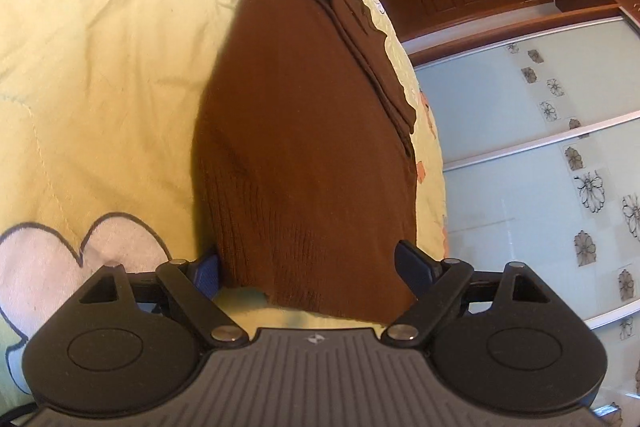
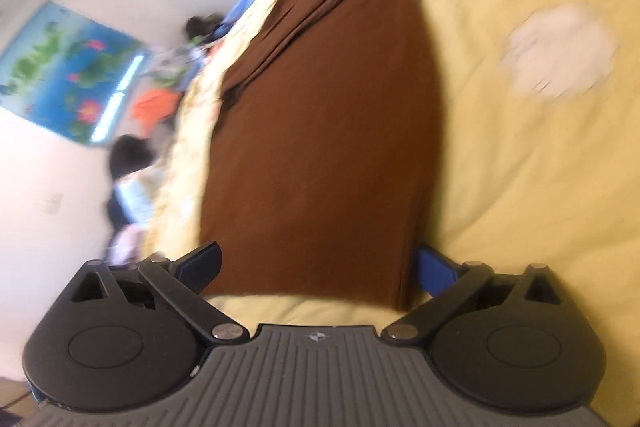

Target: Fold small clothes

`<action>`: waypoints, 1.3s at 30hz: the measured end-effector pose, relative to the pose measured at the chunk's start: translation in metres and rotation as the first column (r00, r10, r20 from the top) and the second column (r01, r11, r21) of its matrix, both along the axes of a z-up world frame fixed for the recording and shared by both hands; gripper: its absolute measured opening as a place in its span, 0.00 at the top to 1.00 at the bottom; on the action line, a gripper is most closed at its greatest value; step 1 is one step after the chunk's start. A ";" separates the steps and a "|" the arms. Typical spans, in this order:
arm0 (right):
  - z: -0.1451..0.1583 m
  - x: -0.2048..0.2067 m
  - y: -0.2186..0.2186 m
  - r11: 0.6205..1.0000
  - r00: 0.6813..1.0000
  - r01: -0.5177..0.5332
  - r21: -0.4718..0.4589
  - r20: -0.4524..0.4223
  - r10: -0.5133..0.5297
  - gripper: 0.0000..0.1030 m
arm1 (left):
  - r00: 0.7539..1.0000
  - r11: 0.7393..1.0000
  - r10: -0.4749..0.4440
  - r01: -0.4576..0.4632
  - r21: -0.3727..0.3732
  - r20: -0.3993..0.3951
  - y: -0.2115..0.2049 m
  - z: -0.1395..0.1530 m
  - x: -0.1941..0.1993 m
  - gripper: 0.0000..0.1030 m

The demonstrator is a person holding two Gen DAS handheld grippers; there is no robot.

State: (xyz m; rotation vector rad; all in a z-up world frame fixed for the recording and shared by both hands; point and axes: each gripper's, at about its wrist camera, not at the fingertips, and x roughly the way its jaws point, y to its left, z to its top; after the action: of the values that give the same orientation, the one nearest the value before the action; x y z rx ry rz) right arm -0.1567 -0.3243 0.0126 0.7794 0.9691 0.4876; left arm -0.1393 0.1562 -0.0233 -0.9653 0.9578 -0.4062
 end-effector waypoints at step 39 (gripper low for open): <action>0.009 0.376 -0.059 0.918 0.902 0.391 0.059 0.176 -0.395 0.34 | 0.940 0.908 0.163 -0.261 0.326 0.299 -0.006 0.088 0.373 0.16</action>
State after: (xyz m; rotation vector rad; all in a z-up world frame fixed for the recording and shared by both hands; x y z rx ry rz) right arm 0.2192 -0.3833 0.0221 0.9074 0.6115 0.2116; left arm 0.2332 0.1506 0.0647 -0.6482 0.6419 -0.1571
